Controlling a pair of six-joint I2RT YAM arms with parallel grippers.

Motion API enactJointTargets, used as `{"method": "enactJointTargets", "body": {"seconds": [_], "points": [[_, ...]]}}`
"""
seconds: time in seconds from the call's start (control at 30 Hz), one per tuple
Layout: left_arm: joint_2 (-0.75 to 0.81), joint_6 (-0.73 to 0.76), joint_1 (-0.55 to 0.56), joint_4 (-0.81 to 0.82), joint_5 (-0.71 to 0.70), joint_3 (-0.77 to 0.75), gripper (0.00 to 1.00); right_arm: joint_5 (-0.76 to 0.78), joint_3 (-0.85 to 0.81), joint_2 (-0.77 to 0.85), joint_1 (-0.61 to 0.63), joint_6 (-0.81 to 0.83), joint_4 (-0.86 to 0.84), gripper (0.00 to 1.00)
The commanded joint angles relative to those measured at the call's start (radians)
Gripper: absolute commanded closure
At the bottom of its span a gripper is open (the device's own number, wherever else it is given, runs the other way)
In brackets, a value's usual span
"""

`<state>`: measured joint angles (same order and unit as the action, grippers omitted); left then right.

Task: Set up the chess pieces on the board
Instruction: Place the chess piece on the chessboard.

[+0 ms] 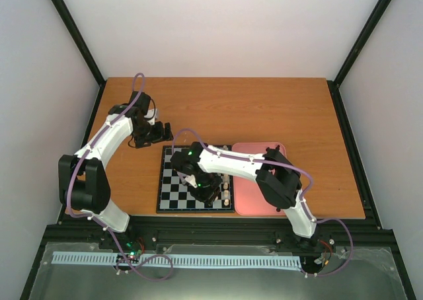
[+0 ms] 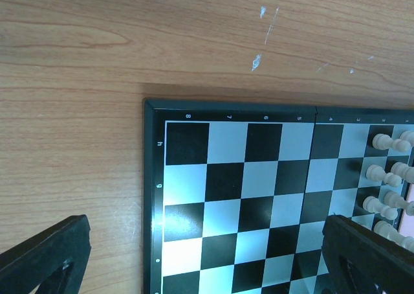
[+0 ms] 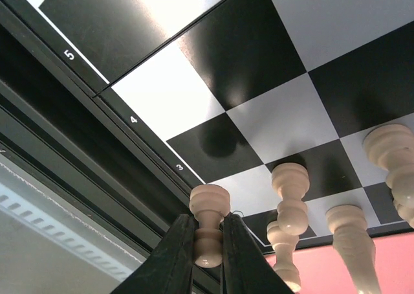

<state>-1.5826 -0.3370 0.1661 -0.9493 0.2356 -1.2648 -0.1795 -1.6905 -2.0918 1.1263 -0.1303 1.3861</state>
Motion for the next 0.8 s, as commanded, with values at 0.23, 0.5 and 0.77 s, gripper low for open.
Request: {"method": "enactJointTargets", "body": {"seconds": [0.23,0.5,0.77], "points": [[-0.014,-0.006,0.007,0.008,0.001,-0.021,0.0,-0.007,-0.003,-0.023,-0.014,0.013,-0.008,0.93],[-0.019,-0.006,0.007,0.008,0.001,-0.024,0.0,0.01,-0.001,-0.033,-0.023,0.009,-0.004,0.93],[-0.025,-0.006,0.007,0.006,0.002,-0.032,0.0,0.034,-0.002,-0.037,-0.025,0.008,-0.004,0.94]]}}
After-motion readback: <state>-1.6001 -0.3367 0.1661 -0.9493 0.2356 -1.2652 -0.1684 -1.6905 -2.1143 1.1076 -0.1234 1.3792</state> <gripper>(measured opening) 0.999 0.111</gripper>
